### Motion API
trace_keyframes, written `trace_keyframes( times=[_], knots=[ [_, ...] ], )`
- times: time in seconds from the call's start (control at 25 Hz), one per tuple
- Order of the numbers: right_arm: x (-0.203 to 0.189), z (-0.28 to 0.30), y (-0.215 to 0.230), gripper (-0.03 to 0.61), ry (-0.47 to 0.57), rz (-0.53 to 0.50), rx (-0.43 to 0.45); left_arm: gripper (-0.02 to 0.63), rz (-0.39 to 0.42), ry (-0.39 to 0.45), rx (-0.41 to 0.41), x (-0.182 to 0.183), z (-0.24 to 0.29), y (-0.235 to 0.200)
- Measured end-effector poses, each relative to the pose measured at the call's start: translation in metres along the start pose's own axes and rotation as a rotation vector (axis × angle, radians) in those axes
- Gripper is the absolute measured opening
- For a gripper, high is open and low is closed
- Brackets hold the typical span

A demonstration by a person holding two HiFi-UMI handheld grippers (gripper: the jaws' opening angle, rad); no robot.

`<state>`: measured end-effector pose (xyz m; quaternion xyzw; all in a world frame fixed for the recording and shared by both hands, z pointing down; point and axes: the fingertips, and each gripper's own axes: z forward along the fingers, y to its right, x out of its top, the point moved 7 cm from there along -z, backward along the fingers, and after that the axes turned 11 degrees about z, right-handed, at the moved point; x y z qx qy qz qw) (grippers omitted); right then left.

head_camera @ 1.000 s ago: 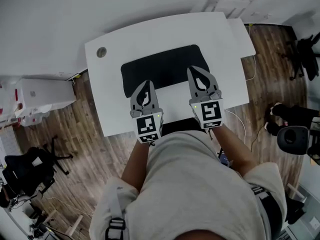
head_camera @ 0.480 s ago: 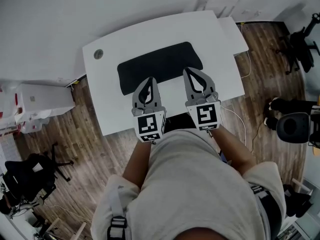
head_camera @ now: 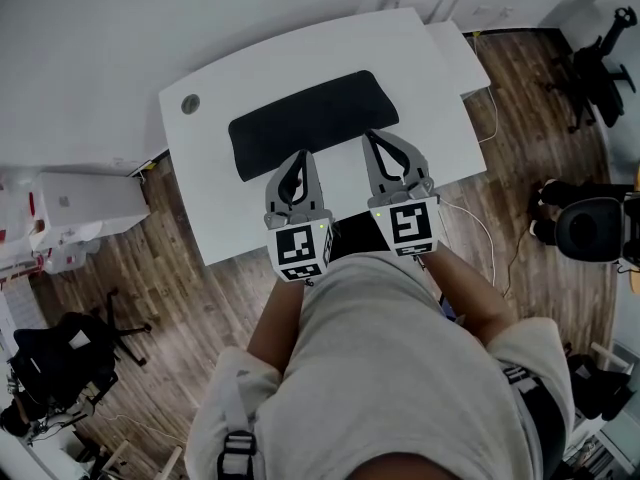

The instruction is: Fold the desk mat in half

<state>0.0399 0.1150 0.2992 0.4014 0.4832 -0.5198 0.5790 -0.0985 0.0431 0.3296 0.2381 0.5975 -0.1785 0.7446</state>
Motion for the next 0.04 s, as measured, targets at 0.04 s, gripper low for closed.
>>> trace_keyframes(
  times=[0.04],
  knots=[
    [-0.0009,-0.0019,-0.0013,0.038,-0.001,0.001,0.001,0.012,0.0,0.0,-0.003,-0.0007,-0.0017,0.0014]
  ],
)
